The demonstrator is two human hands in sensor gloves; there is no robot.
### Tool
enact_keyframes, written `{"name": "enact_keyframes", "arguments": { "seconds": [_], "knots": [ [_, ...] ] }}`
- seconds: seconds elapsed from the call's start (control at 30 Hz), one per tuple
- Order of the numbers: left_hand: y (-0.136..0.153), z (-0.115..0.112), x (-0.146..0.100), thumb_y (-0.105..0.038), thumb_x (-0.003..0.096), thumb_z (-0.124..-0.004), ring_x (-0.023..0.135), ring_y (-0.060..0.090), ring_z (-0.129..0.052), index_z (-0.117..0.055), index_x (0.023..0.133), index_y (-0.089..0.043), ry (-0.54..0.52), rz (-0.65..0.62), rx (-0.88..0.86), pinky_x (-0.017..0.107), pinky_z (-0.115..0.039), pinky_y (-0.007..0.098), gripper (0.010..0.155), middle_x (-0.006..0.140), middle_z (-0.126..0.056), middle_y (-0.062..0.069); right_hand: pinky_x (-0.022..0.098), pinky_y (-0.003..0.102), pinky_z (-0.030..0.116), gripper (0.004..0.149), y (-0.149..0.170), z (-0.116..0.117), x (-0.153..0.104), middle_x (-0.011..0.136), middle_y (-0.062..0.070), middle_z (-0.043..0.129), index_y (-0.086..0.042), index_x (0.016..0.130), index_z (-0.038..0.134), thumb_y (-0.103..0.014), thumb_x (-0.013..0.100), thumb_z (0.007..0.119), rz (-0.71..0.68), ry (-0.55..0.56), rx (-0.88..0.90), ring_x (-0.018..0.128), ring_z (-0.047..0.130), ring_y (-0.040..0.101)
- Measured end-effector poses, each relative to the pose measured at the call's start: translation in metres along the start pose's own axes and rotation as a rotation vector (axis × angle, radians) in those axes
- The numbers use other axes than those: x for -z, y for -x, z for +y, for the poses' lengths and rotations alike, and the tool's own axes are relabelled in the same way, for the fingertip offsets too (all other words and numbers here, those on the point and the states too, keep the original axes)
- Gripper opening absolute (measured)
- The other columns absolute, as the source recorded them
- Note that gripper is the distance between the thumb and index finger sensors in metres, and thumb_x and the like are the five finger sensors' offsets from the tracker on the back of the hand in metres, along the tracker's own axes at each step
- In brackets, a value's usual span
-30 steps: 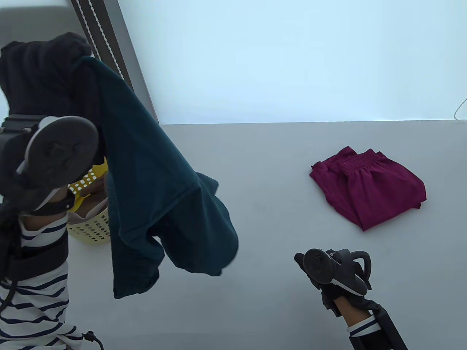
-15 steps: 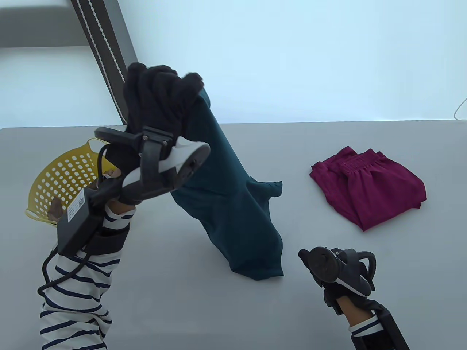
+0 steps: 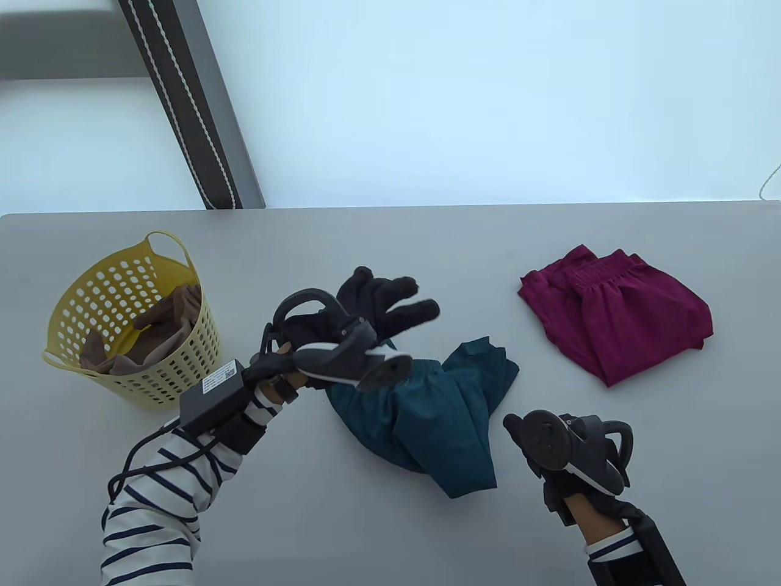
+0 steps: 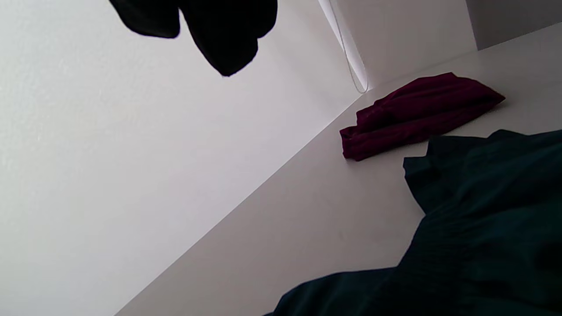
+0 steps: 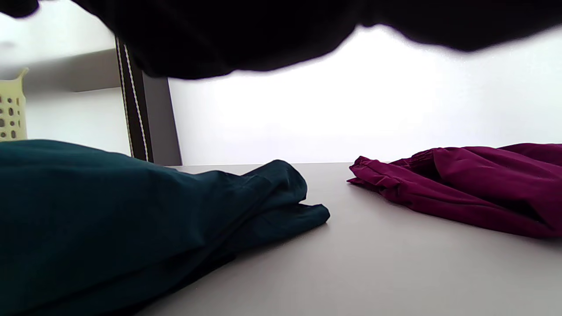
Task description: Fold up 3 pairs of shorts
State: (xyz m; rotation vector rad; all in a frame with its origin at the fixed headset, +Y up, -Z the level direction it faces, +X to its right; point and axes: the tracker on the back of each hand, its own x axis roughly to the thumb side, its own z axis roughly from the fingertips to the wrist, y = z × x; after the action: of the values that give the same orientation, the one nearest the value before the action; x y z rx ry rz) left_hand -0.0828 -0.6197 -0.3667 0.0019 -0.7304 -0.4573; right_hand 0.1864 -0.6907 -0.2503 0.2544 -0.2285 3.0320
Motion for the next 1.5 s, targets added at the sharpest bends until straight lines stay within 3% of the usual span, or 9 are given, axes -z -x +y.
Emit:
{"name": "enact_keyframes", "arguments": {
  "seconds": [0.1,0.23,0.37,0.57,0.77,0.9,1.17,1.4,1.5],
  "knots": [
    [-0.003,-0.062,0.032,-0.072,0.0302,-0.052,0.107,0.045,-0.065,0.007,0.104,-0.009,0.374,-0.026,-0.057,0.076,-0.055,0.066,0.113,0.120,-0.032,0.035,0.005,0.040,0.082,0.040,0.001,0.000,0.000,0.005,-0.001,0.089,-0.020,0.025,0.087,-0.047,0.047,0.068,0.004,-0.002,-0.004,-0.008,0.089,0.016],
    [-0.032,-0.111,0.050,-0.069,0.0310,-0.056,0.105,0.043,-0.069,-0.037,0.111,-0.019,0.563,-0.055,0.015,0.075,-0.055,0.067,0.096,0.118,-0.052,0.018,0.005,0.040,0.082,0.040,0.003,0.000,0.000,0.005,-0.001,0.089,-0.020,0.025,0.087,-0.047,0.047,0.068,0.008,-0.009,-0.004,-0.008,0.089,0.016],
    [-0.044,-0.112,0.063,-0.064,0.0331,-0.061,0.093,0.015,-0.090,-0.056,0.086,-0.038,0.403,0.024,0.313,0.074,-0.067,0.056,0.059,0.086,-0.081,-0.018,0.005,0.040,0.082,0.040,0.003,0.000,0.000,0.005,-0.001,0.089,-0.020,0.025,0.087,-0.047,0.047,0.068,0.009,-0.018,-0.001,-0.008,0.089,0.016],
    [-0.005,-0.040,0.058,-0.057,0.0411,-0.064,0.076,0.013,-0.097,-0.055,0.084,-0.034,-0.005,0.360,0.182,0.072,-0.072,0.055,0.050,0.071,-0.085,-0.014,0.005,0.040,0.083,0.040,0.004,-0.001,0.000,0.005,-0.001,0.089,-0.020,0.025,0.088,-0.047,0.047,0.068,0.008,-0.016,0.001,-0.008,0.089,0.016],
    [-0.014,0.008,0.008,-0.051,0.0475,-0.064,0.065,0.016,-0.101,-0.055,0.089,-0.029,-0.273,0.421,0.353,0.067,-0.076,0.054,0.048,0.071,-0.088,-0.007,0.005,0.040,0.083,0.040,0.004,-0.002,0.000,0.005,-0.001,0.089,-0.020,0.025,0.088,-0.047,0.047,0.068,0.005,-0.014,0.008,-0.008,0.089,0.016],
    [-0.062,-0.012,-0.030,-0.049,0.0487,-0.064,0.058,0.015,-0.103,-0.056,0.091,-0.028,-0.257,0.274,0.552,0.065,-0.078,0.053,0.047,0.068,-0.090,-0.005,0.005,0.040,0.083,0.040,0.004,-0.001,0.000,0.005,-0.001,0.089,-0.020,0.025,0.088,-0.047,0.047,0.068,-0.002,-0.018,0.011,-0.008,0.089,0.016],
    [-0.154,-0.063,-0.102,-0.062,0.0410,-0.056,0.099,0.038,-0.077,-0.027,0.105,-0.037,0.340,-0.414,0.596,0.074,-0.057,0.065,0.074,0.115,-0.053,0.020,0.005,0.040,0.083,0.040,0.004,0.001,0.001,0.005,-0.001,0.089,-0.020,0.025,0.088,-0.047,0.047,0.068,-0.006,-0.037,0.012,-0.008,0.090,0.016],
    [-0.132,0.020,-0.087,-0.061,0.0393,-0.060,0.103,0.041,-0.066,-0.034,0.101,-0.045,0.068,-0.533,0.214,0.074,-0.056,0.066,0.068,0.115,-0.039,0.024,0.005,0.040,0.083,0.040,0.003,0.001,0.001,0.005,-0.001,0.090,-0.020,0.026,0.088,-0.047,0.047,0.067,0.001,-0.046,0.007,-0.007,0.090,0.016],
    [-0.133,0.020,-0.057,-0.055,0.0408,-0.064,0.104,0.040,-0.064,-0.019,0.102,-0.043,0.057,-0.552,0.152,0.075,-0.055,0.064,0.076,0.116,-0.032,0.026,0.006,0.040,0.083,0.040,0.004,0.001,0.000,0.006,0.000,0.090,-0.020,0.026,0.088,-0.047,0.047,0.067,0.009,-0.045,0.000,-0.007,0.090,0.016]
  ]
}}
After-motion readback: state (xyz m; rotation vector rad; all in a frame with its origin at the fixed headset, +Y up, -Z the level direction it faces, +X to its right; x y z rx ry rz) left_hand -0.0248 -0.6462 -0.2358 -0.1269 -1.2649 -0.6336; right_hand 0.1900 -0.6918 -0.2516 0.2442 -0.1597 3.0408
